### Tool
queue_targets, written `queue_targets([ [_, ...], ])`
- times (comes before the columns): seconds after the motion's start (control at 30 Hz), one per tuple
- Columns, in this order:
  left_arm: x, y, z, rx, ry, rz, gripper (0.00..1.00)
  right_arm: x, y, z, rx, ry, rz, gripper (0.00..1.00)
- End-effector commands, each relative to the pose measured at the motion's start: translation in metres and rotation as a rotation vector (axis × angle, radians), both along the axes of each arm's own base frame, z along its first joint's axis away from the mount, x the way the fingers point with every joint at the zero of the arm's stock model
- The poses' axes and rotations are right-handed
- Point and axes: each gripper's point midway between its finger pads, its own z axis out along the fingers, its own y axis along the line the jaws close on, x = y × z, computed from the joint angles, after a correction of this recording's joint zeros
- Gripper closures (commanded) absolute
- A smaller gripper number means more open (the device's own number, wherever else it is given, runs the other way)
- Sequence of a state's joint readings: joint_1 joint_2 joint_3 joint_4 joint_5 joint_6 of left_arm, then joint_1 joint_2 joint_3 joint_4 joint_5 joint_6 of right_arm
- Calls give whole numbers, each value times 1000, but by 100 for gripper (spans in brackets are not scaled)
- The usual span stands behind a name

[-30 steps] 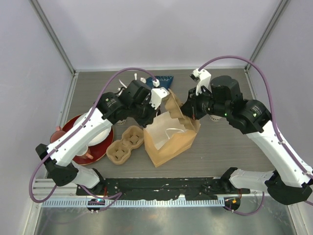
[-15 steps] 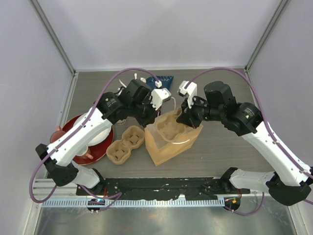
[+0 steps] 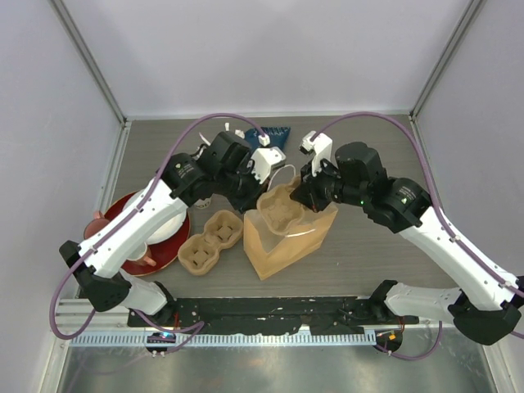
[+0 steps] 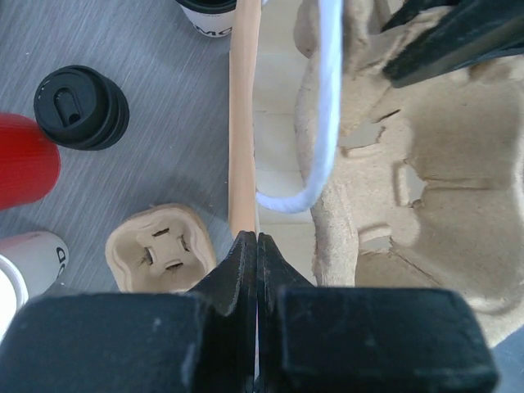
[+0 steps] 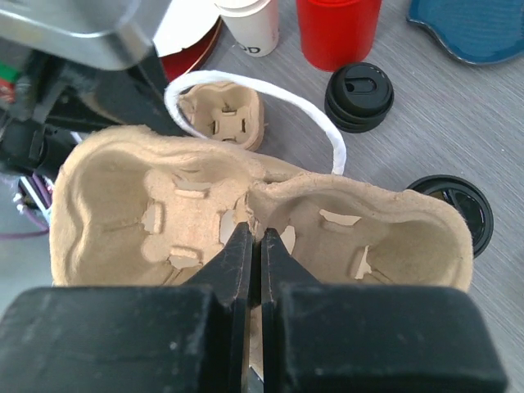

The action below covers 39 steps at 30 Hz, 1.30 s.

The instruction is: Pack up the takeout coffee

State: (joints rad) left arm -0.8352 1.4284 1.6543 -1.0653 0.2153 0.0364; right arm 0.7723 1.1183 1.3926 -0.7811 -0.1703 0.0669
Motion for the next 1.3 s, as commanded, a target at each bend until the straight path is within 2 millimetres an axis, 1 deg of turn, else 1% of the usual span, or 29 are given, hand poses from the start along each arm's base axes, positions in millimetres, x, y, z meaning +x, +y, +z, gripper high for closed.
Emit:
queue_targets([
  [0.0,-2,-7,15,-77,-18,-15,100,20,11,5,72,-11,-116,99],
  [0.1,-4,-10,13,-84,-2,-27,100,20,21,-1,70,-21,-127,99],
  [0.13,-4,-11,15,-90,-3,-30,100,18,24,-6,61,-17,-121,99],
  [0.17,-4,-11,16,-90,-5,-31,100,21,22,-9,42,-29,-142,99],
  [0.23,-1,-8,18,-80,-29,-25,100,16,21,-20,3,-29,-119,99],
  [0.3,4,-4,20,-68,-52,-5,100,8,18,-31,-48,-45,-77,99],
  [0.33,7,-1,21,-62,-69,11,100,4,14,-41,-72,-37,-71,99],
  [0.43,23,9,23,-52,-97,95,100,-9,0,-51,-109,-12,-58,99],
  [0.47,25,10,24,-57,-94,110,100,-15,-5,-51,-111,0,-55,99],
  [0.5,27,10,26,-66,-101,117,100,-19,-7,-54,-119,7,-43,99],
  [0.53,30,12,27,-69,-104,127,100,-29,-5,-61,-121,37,1,99],
  [0.6,35,11,30,-95,-91,183,100,-35,-4,-68,-130,53,25,99],
  [0.63,37,12,31,-100,-92,197,100,-40,-4,-75,-149,68,41,99],
  [0.73,42,10,30,-116,-88,235,100,-43,2,-92,-208,89,52,99],
  [0.77,42,9,30,-128,-76,247,100,-43,3,-95,-223,92,48,99],
  [0.8,41,5,29,-141,-62,244,100,-42,6,-102,-248,109,52,99],
  [0.83,40,3,28,-151,-50,245,100,-42,8,-103,-254,116,55,99],
  [0.87,38,0,29,-168,-32,242,100,-34,4,-104,-280,98,8,99],
  [0.97,30,-9,30,-207,26,231,100,-25,3,-109,-321,101,-61,99],
  [1.0,30,-10,30,-212,38,243,100,-23,2,-110,-328,101,-81,99],
  [1.07,31,-11,28,-212,48,255,100,-18,8,-105,-317,99,-110,99],
  [1.1,32,-11,26,-213,54,263,100,-20,12,-103,-307,100,-124,99],
  [1.13,33,-12,26,-219,59,274,100,-20,17,-96,-293,86,-128,99],
  [1.17,35,-12,24,-216,58,289,100,-20,20,-97,-305,82,-133,99],
  [1.2,37,-13,24,-219,54,299,100,-25,23,-98,-315,82,-126,99],
  [1.27,43,-12,27,-225,36,331,100,-30,23,-102,-325,106,-127,99],
])
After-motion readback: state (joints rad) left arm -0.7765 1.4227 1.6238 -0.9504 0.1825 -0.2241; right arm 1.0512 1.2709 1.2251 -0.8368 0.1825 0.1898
